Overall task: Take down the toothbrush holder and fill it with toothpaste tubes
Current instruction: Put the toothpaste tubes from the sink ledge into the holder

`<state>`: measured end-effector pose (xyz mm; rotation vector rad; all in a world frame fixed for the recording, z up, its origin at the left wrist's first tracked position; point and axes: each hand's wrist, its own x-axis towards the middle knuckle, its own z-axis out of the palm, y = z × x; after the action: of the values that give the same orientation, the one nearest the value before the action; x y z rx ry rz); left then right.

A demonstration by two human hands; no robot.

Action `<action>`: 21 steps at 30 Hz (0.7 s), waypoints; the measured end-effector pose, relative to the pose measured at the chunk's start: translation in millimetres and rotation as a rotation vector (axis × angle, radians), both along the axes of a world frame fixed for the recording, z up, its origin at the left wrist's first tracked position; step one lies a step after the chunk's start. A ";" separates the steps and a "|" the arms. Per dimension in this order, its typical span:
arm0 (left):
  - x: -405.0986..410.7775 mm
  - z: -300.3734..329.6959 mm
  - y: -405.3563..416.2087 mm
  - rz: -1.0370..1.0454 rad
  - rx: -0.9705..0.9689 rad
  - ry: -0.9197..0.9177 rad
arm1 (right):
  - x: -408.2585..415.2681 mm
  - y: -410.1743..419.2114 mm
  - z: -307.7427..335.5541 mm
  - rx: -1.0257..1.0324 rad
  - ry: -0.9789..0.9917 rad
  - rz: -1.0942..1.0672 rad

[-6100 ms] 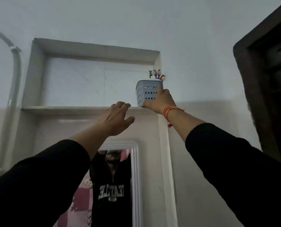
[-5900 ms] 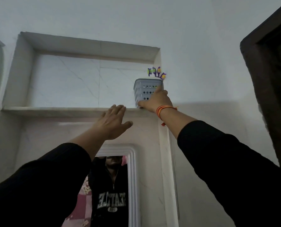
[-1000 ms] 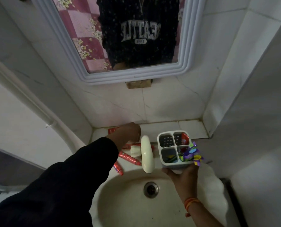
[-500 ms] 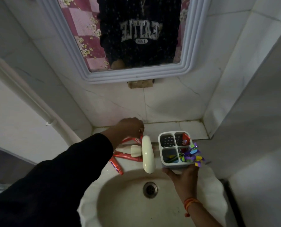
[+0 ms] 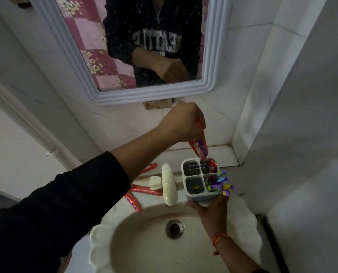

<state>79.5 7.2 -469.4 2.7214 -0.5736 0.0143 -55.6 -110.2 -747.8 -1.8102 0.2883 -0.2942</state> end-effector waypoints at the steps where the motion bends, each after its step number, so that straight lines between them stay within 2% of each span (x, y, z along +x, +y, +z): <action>1: -2.1 -1.9 -7.1 0.005 0.010 0.006 | -0.3 -0.2 -0.2 -0.002 0.003 -0.006; 13: -20.8 -67.3 -55.6 0.142 0.111 0.158 | 2.0 -2.8 -5.8 0.010 0.023 -0.013; 15: -20.5 -73.4 -58.3 0.195 0.076 0.268 | 1.7 -2.5 -5.1 0.015 0.017 -0.007; 19: -13.7 -77.0 -49.9 0.263 -0.095 0.604 | 0.1 -2.8 -4.2 0.015 0.006 -0.003; 21: -7.4 -69.7 -36.7 0.302 -0.185 0.664 | -0.1 -3.0 -2.1 0.018 -0.005 0.001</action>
<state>72.2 -29.5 -539.1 2.3949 0.0307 -0.6901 -55.6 -113.2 -749.9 -1.7918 0.2854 -0.2944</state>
